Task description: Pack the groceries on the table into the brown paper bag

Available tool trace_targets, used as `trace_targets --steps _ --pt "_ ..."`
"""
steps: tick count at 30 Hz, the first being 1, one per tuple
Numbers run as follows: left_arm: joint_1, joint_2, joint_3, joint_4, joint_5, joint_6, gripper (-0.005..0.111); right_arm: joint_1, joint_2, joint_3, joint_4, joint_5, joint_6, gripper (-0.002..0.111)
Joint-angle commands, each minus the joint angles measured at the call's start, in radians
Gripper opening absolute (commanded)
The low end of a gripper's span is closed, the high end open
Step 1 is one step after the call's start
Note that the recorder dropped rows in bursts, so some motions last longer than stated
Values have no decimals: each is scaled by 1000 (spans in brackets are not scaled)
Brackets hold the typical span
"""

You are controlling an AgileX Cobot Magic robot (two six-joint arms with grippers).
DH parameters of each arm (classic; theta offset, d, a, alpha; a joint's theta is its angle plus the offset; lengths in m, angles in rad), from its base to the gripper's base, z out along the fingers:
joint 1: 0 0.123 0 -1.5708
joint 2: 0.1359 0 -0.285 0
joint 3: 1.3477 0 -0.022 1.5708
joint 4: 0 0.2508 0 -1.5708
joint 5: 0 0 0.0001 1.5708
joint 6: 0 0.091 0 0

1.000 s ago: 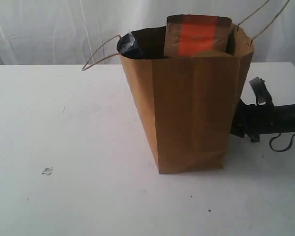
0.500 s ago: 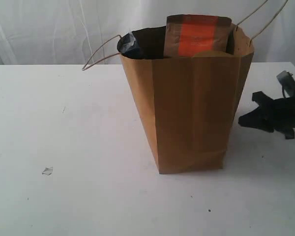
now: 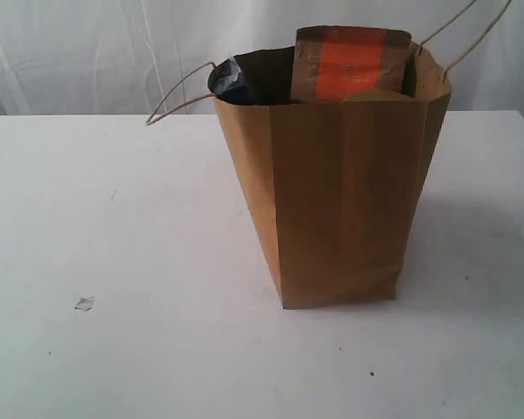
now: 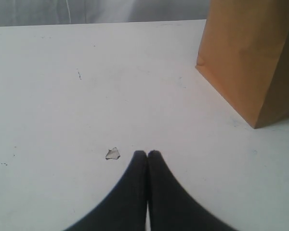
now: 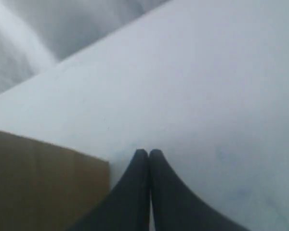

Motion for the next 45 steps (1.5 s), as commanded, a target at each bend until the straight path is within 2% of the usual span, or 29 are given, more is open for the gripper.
trace_targets --steps 1,7,11,13,18,21,28,33,37,42,44,45 --pt "-5 -9 3 -6 0 -5 0 -3 -211 90 -18 -123 17 0" --pt "-5 -9 3 -6 0 -5 0 15 -540 264 -49 -191 -125 0" --pt "-3 -9 3 -6 0 -5 0 89 -699 332 -66 -135 -149 0" --pt "-3 -9 3 -6 0 -5 0 124 -789 349 -81 -135 -230 0" --pt "-3 -9 3 -6 0 -5 0 146 -1029 355 -316 -266 -263 0" --pt "-3 -9 3 -6 0 -5 0 146 -1123 359 -338 -294 -248 0" --pt "-3 -9 3 -6 0 -5 0 146 -1212 359 -338 -261 -248 0" --pt "-3 -9 3 -6 0 -5 0 146 -1210 429 -336 -278 -248 0" --pt "-3 -9 3 -6 0 -5 0 137 -1227 562 -328 -410 -152 0" --pt "-3 -9 3 -6 0 -5 0 92 -1351 751 -348 -630 -88 0" --pt "-3 -9 3 -6 0 -5 0 86 -1415 826 -418 -702 -23 0" --pt "-3 -9 3 -6 0 -5 0 86 -1464 897 -580 -738 133 0"
